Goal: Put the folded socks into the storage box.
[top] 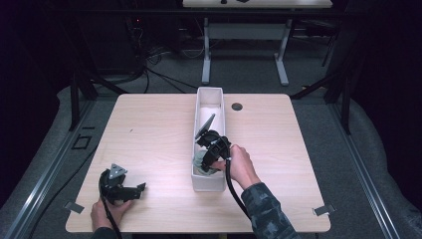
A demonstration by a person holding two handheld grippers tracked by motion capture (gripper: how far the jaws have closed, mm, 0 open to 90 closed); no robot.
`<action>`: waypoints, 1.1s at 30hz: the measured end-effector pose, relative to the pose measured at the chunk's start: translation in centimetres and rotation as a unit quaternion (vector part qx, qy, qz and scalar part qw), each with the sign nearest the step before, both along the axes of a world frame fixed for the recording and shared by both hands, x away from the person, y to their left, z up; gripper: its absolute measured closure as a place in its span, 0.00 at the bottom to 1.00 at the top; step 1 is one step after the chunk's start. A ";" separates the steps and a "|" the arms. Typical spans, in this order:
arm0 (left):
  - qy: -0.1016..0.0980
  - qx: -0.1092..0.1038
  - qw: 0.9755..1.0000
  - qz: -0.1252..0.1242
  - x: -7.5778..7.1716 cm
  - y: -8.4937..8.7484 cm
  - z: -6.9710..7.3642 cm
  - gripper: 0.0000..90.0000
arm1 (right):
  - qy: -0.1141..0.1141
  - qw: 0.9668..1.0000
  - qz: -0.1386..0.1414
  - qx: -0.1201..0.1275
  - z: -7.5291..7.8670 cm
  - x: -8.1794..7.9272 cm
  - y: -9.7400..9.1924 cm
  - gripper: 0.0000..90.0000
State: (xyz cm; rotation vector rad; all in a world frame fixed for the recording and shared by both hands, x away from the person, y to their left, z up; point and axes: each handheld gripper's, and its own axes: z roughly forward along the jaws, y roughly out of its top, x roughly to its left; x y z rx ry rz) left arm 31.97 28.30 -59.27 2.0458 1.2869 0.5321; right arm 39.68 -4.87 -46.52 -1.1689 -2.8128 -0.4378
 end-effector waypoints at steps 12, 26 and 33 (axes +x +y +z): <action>0.000 0.000 1.000 0.000 0.0 0.0 0.0 0.00 | 0.008 1.000 0.010 -0.018 -1.3 -0.1 0.2 0.67; 0.000 0.000 1.000 0.000 0.0 0.0 0.0 0.00 | 0.015 1.000 0.015 -0.021 -2.0 0.0 0.5 0.64; 0.000 0.000 1.000 0.000 0.0 0.0 0.0 0.00 | 0.021 0.999 0.015 -0.024 -2.3 0.1 0.5 0.57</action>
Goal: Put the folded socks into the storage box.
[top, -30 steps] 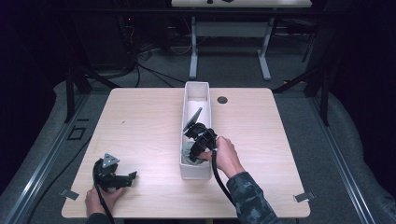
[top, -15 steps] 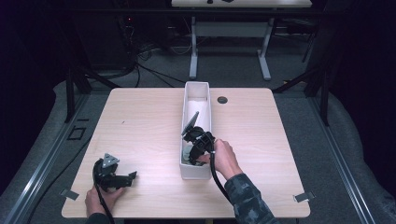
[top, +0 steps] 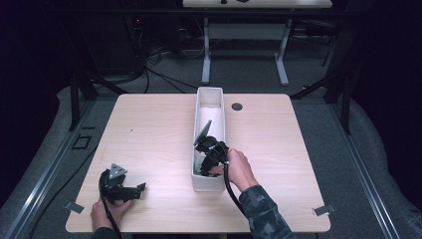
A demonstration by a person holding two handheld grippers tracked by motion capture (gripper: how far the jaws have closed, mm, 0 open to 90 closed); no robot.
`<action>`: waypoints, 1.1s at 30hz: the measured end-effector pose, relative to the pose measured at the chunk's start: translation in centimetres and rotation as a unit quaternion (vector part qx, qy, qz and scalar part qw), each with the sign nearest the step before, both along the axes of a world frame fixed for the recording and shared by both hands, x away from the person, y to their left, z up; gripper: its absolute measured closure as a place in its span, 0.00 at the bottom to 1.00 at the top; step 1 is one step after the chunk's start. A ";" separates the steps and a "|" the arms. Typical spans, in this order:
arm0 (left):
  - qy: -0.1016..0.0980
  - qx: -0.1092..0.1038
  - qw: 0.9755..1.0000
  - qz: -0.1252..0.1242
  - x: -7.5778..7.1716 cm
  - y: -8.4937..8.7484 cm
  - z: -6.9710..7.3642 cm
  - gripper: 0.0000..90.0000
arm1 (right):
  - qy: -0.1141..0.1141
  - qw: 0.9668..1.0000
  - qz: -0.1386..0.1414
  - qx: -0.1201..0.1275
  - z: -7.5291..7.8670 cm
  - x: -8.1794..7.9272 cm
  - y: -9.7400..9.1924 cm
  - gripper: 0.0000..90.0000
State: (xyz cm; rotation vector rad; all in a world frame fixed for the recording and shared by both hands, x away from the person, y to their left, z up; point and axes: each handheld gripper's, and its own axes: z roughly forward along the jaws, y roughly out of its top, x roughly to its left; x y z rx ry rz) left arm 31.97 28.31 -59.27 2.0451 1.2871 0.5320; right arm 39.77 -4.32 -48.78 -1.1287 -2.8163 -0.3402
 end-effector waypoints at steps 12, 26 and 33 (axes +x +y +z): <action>0.000 0.000 1.000 0.000 0.0 0.0 0.0 0.00 | -0.002 1.000 -0.002 0.000 0.5 -0.1 -0.4 0.46; 0.000 0.000 1.000 -0.001 0.0 0.1 0.0 0.01 | -0.004 1.000 0.007 0.010 1.0 -0.4 -1.0 0.79; 0.000 0.000 1.000 -0.001 0.0 0.1 0.0 0.01 | 0.005 1.000 0.009 0.000 -0.1 -0.4 -0.9 0.83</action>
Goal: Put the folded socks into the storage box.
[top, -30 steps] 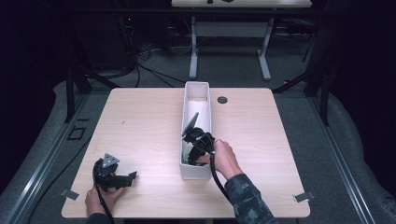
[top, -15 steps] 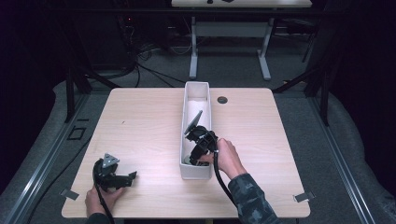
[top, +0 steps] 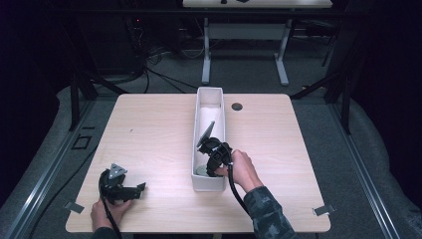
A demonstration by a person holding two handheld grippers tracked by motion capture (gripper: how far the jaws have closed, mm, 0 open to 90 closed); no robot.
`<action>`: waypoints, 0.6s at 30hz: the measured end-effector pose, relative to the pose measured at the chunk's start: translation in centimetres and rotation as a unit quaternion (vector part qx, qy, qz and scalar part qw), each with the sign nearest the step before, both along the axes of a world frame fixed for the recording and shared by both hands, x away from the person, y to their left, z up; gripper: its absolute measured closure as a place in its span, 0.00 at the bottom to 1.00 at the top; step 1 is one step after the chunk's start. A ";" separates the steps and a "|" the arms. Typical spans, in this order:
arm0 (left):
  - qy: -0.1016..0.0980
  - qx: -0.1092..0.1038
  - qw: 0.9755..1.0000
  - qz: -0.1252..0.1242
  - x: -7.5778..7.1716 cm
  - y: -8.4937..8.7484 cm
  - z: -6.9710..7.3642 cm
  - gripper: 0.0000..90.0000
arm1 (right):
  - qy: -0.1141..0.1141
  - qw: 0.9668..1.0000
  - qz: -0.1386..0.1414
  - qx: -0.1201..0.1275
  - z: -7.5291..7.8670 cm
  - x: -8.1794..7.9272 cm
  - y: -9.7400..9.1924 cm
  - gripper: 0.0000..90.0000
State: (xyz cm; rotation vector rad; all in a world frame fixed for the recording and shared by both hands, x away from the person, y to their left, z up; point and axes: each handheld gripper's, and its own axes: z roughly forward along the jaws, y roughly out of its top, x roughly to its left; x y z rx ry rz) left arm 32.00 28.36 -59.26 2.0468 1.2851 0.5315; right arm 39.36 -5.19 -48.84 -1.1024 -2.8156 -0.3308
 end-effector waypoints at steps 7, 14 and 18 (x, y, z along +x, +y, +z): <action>0.000 0.000 1.000 0.000 0.0 0.0 0.0 0.01 | 0.001 1.000 0.001 -0.009 -0.6 0.0 0.3 0.81; 0.000 0.000 1.000 0.000 0.0 0.0 0.0 0.01 | -0.017 1.000 -0.012 0.020 0.4 -0.2 -0.3 0.58; 0.000 0.000 1.000 0.000 0.0 0.0 0.0 0.01 | -0.031 0.999 -0.017 0.039 1.3 -0.2 -0.5 0.47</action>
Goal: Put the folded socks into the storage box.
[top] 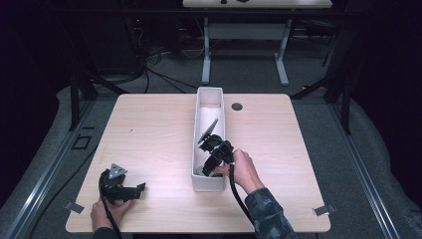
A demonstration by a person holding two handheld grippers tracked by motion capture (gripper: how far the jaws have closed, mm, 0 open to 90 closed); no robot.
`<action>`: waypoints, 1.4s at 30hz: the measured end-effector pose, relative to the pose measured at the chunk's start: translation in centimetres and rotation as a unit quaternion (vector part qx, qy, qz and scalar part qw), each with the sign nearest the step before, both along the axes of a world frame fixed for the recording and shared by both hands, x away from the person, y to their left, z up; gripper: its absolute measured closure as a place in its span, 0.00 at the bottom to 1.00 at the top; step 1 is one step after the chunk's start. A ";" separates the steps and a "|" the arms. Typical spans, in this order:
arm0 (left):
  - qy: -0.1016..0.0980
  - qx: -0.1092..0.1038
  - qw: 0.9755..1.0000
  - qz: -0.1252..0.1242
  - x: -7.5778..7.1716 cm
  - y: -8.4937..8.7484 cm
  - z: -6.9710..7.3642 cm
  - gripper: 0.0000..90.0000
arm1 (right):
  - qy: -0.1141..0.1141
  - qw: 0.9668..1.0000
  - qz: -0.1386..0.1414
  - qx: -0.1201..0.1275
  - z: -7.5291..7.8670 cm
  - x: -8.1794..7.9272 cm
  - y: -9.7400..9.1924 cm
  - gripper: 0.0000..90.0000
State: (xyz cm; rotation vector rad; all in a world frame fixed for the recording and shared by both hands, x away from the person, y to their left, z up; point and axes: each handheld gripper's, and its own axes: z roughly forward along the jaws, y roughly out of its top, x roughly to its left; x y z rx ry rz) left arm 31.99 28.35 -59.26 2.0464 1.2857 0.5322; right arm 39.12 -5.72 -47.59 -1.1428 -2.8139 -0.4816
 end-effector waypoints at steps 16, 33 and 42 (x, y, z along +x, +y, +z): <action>0.000 0.000 1.000 0.000 0.0 0.0 0.0 0.01 | -0.087 0.995 -0.005 0.052 4.2 -2.0 -1.8 0.08; 0.000 0.000 1.000 0.000 0.0 0.0 0.0 0.01 | -0.156 0.984 -0.045 0.076 6.1 -4.7 -6.9 0.00; 0.000 0.000 1.000 0.000 0.0 0.0 0.0 0.01 | -0.178 0.978 -0.082 0.073 5.8 -5.7 -10.6 0.00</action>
